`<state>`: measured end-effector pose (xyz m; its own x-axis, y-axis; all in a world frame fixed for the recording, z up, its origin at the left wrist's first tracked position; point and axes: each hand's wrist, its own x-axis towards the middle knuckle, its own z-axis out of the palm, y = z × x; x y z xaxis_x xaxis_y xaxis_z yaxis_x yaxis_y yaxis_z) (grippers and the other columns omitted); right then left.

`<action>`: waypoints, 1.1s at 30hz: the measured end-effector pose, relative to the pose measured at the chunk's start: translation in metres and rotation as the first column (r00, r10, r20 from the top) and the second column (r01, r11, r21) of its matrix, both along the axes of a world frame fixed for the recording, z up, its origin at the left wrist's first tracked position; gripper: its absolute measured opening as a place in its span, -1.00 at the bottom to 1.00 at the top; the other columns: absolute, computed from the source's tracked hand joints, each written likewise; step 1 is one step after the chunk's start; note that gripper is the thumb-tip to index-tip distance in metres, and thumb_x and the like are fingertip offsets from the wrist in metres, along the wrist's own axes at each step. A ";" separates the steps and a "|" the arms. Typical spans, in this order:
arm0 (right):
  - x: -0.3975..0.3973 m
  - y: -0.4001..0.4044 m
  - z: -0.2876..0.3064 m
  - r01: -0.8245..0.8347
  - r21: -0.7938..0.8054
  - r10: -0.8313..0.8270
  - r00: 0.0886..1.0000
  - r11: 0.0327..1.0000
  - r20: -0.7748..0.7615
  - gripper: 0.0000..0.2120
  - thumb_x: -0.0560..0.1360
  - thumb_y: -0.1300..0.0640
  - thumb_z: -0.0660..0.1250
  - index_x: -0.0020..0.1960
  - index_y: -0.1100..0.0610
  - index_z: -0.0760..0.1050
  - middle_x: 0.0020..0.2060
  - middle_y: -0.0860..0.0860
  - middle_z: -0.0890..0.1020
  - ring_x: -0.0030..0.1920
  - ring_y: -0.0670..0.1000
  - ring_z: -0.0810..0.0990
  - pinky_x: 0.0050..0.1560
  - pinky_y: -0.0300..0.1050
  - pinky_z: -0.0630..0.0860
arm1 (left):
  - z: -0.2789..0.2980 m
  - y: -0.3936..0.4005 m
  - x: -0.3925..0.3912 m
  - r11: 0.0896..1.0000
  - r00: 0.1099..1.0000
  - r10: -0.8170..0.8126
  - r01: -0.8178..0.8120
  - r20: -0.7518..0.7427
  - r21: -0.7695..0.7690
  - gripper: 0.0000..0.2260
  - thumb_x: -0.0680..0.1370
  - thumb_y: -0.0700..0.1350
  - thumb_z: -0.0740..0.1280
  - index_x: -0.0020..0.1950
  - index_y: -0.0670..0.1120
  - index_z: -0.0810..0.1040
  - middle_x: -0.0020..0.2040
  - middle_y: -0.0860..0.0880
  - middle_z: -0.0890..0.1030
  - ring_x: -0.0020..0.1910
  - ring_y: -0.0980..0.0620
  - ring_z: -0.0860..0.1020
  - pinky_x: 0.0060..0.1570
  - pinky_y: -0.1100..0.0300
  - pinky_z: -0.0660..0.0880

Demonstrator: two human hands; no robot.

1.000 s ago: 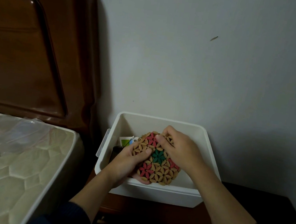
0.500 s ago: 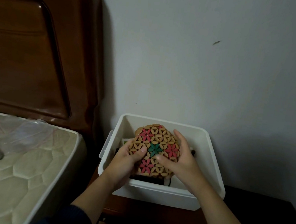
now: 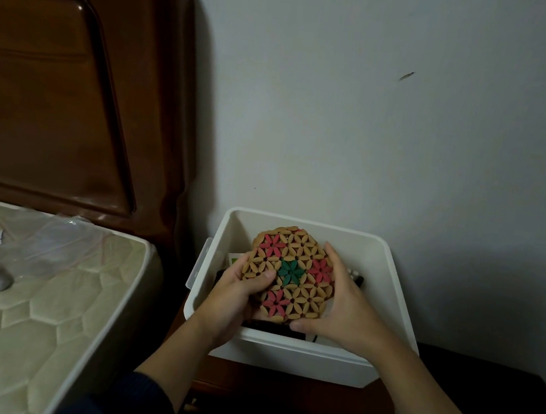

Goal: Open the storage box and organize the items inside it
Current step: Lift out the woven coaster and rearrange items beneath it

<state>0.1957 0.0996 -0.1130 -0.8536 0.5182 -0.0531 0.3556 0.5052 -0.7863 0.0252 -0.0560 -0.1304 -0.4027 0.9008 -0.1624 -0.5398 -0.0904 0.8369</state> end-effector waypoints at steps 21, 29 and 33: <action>-0.031 -0.009 0.003 0.086 -0.322 -0.172 0.953 0.943 -0.249 -0.36 0.62 -0.14 0.38 0.58 -0.36 0.13 0.26 -0.37 0.58 -0.09 0.09 0.77 -0.20 0.09 0.74 | 0.020 -0.005 -0.004 0.997 0.979 0.073 -0.072 -0.188 0.009 -0.69 0.64 -0.03 0.42 0.38 0.14 0.55 0.28 -0.08 0.69 0.17 -0.27 0.71 -0.30 -0.04 0.72; -0.066 0.009 -0.006 0.135 -0.371 -0.241 0.936 0.919 -0.257 -0.44 0.60 -0.22 0.36 0.55 -0.26 0.28 0.24 -0.18 0.58 0.05 -0.12 0.73 -0.19 -0.02 0.72 | 0.008 -0.018 -0.025 0.938 0.899 0.342 -0.345 -0.274 0.041 -0.71 0.66 -0.07 0.39 0.38 0.03 0.51 0.24 -0.08 0.69 0.12 -0.19 0.73 -0.31 -0.04 0.72; -0.068 0.032 -0.024 0.444 -0.205 -0.431 0.896 0.872 0.107 -0.78 0.63 0.15 0.32 0.27 0.02 0.48 0.02 0.00 0.64 -0.15 0.08 0.67 -0.12 0.03 0.66 | -0.007 -0.021 -0.025 0.872 0.812 0.476 -0.484 -0.338 0.064 -0.81 0.70 -0.10 0.34 0.31 0.07 0.55 0.21 0.00 0.69 0.10 -0.14 0.74 -0.32 -0.04 0.71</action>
